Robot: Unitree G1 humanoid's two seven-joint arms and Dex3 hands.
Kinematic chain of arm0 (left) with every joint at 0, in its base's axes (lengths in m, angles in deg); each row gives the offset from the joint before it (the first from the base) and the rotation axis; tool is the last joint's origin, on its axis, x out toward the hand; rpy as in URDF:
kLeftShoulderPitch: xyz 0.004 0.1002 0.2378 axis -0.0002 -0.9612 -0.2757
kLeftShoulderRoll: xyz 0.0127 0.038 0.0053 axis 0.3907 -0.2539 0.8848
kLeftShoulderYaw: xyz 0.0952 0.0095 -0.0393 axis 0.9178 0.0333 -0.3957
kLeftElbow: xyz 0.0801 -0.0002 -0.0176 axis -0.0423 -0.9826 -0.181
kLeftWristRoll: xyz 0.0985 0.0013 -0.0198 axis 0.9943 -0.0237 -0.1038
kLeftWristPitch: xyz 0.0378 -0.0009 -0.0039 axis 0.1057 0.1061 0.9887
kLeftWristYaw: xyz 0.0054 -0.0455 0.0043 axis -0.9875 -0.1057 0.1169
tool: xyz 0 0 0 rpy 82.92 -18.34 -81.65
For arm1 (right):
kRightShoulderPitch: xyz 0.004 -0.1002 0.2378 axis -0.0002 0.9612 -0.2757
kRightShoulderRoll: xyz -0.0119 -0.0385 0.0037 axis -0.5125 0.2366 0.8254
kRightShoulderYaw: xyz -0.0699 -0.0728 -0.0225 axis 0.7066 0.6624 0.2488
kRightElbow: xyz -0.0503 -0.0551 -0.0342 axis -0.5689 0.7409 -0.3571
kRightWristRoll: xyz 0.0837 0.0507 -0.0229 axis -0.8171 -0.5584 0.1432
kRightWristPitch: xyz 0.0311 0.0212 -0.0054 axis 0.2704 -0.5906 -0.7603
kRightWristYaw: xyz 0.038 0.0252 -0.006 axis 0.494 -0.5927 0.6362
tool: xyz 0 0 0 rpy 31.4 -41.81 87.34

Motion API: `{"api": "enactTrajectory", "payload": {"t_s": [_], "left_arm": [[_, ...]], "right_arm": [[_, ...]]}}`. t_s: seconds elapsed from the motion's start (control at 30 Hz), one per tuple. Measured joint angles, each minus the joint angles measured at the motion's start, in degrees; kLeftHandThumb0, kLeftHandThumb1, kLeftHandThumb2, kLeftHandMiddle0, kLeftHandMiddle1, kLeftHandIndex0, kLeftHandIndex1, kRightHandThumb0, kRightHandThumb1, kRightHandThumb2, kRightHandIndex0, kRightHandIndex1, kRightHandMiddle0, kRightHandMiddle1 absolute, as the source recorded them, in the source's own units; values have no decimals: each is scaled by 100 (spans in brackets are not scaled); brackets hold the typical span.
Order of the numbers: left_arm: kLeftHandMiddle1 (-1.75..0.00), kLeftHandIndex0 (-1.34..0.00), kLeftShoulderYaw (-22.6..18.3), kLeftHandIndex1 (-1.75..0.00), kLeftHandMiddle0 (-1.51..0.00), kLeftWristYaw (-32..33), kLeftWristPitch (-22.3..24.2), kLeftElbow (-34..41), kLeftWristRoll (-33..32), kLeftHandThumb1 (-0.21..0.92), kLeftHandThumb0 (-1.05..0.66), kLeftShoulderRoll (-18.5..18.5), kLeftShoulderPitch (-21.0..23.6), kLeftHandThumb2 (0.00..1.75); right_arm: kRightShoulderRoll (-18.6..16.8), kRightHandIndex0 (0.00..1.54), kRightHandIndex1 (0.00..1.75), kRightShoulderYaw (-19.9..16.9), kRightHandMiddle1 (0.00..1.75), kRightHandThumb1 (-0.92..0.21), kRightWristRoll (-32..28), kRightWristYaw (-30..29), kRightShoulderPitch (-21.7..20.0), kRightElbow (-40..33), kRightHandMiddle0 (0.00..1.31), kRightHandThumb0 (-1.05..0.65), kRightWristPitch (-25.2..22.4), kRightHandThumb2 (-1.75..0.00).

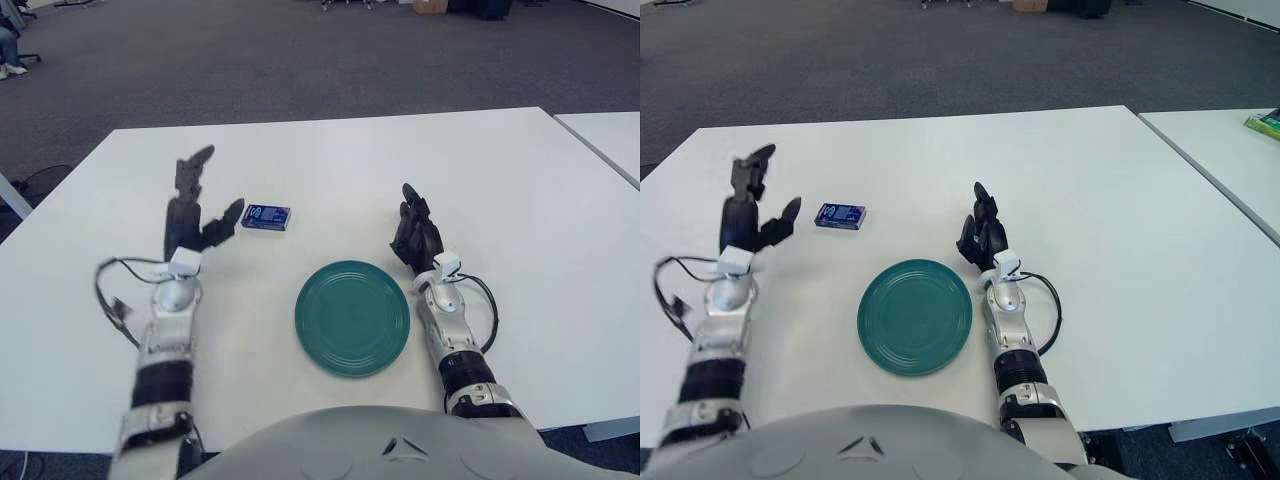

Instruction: Put the gum into the plate.

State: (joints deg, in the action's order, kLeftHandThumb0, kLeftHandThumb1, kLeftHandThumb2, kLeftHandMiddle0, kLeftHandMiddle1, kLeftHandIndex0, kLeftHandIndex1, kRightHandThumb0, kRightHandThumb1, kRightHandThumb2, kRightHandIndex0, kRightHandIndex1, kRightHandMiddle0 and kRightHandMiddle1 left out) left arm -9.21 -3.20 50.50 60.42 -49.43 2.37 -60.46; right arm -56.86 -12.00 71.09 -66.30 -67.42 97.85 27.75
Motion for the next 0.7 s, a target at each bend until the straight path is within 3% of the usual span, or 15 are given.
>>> {"api": "enactTrajectory", "payload": {"t_s": [0.2,0.4,0.57,0.7], "left_arm": [[-1,0,348,-92,-23,554,359,-302,1417,92,-105,948,797,49],[0,0,1167,-90,-12,596,720,-1474,2645,92,-105,1881,2053,55],[0,0,1922,-63,-2,359,820,-2659,3223,92,-105,2277,3045,57],[0,0,2598,-52,-1,82,816,-3533,3630,92,-105,2423,3614,52]], "right_arm": [[-9,5,1,-8,43,-92,2,-72,42,-73,0,-64,-6,-94],[-19,7,1,-34,48,-92,-15,-158,57,-57,0,-63,-31,-94],[-37,8,1,-39,50,-92,-55,-249,63,-76,0,-61,-69,-93],[-40,7,1,-46,49,-92,-104,-339,106,-115,0,-61,-147,-93]]}}
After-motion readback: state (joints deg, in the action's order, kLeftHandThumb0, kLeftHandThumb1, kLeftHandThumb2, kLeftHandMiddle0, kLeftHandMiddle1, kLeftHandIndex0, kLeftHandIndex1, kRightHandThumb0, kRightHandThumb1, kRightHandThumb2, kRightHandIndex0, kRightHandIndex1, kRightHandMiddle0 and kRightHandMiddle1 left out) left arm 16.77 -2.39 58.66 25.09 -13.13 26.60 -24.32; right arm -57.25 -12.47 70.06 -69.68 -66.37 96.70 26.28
